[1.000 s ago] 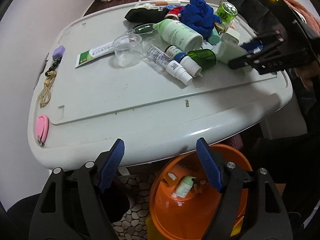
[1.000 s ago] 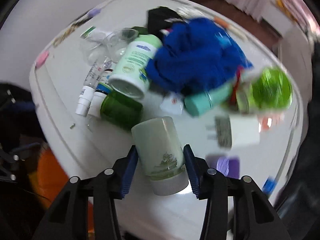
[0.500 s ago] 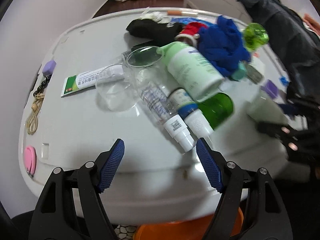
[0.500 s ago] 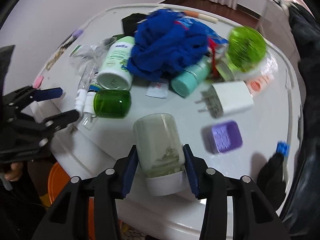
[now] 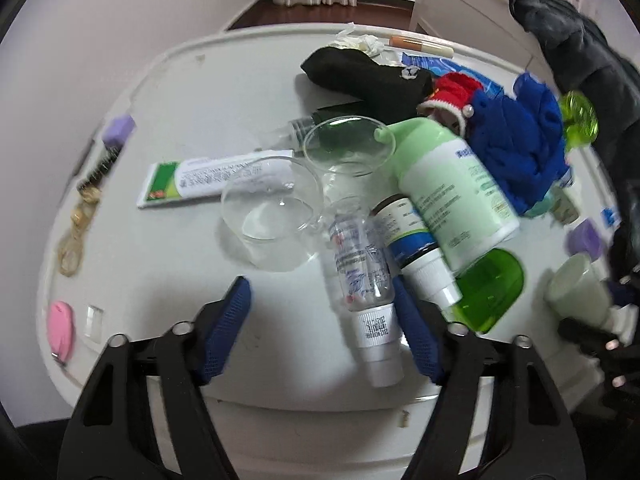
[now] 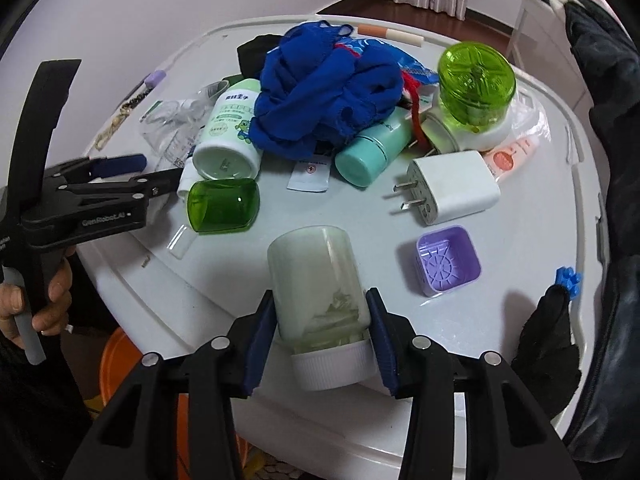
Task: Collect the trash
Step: 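Grasp the frosted white-capped jar with the right tool while the left grasps a clear vial, then carry the jar and vial to the orange bin and open both tools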
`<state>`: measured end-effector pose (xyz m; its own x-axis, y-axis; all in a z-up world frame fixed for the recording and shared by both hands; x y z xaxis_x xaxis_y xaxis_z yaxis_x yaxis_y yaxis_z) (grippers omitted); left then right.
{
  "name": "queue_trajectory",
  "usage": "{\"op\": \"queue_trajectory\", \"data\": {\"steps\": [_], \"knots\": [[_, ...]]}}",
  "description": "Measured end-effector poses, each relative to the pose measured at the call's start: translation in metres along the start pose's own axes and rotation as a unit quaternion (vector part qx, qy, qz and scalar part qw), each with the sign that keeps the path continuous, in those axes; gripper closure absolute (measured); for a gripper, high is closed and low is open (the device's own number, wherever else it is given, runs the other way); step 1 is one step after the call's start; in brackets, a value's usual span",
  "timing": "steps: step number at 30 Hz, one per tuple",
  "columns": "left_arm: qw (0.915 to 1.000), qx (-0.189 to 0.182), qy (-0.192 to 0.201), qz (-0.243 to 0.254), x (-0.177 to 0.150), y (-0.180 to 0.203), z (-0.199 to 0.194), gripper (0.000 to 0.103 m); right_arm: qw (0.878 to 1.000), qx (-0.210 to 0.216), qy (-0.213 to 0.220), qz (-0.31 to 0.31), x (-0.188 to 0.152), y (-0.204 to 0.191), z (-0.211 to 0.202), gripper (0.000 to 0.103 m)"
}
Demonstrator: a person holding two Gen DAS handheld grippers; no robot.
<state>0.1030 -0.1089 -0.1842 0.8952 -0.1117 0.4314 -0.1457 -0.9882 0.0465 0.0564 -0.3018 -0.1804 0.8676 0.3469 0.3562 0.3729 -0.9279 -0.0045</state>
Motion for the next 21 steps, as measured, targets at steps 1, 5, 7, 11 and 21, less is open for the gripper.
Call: {"op": "queue_trajectory", "data": {"steps": [1,5,7,11,21], "knots": [[0.9998,-0.011,0.013,0.010,0.000,0.002,-0.003,0.059,1.000,-0.008,0.003,-0.002,0.000,-0.001,0.000,0.059],[0.9977,-0.046,0.028,0.042,-0.002,0.006,-0.022,0.079,1.000,-0.014,0.016,0.002,0.003,-0.011,-0.002,0.059],[0.9954,-0.050,0.057,0.059,-0.003,0.004,-0.046,0.079,1.000,-0.011,0.022,0.005,0.001,-0.018,-0.007,0.059],[0.9949,-0.056,0.054,0.065,-0.014,-0.002,-0.072,0.079,0.999,0.000,0.035,0.018,-0.004,-0.030,-0.017,0.059],[0.9885,-0.085,-0.014,0.124,-0.119,0.008,-0.128,0.079,0.995,0.067,0.079,0.000,-0.062,-0.115,-0.081,0.059]]}}
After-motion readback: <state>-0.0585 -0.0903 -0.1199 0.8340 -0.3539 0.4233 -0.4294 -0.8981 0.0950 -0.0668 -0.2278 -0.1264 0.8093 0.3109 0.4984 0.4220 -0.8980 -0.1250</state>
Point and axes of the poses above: each gripper's, at about its wrist camera, not at the fingertips, and z roughly the way its jaws point, y to its right, x to its top, the point moved 9 cm from there along z, roughly the way its jaws point, and after that the axes turned 4 degrees about -x, right-handed, at the moved point
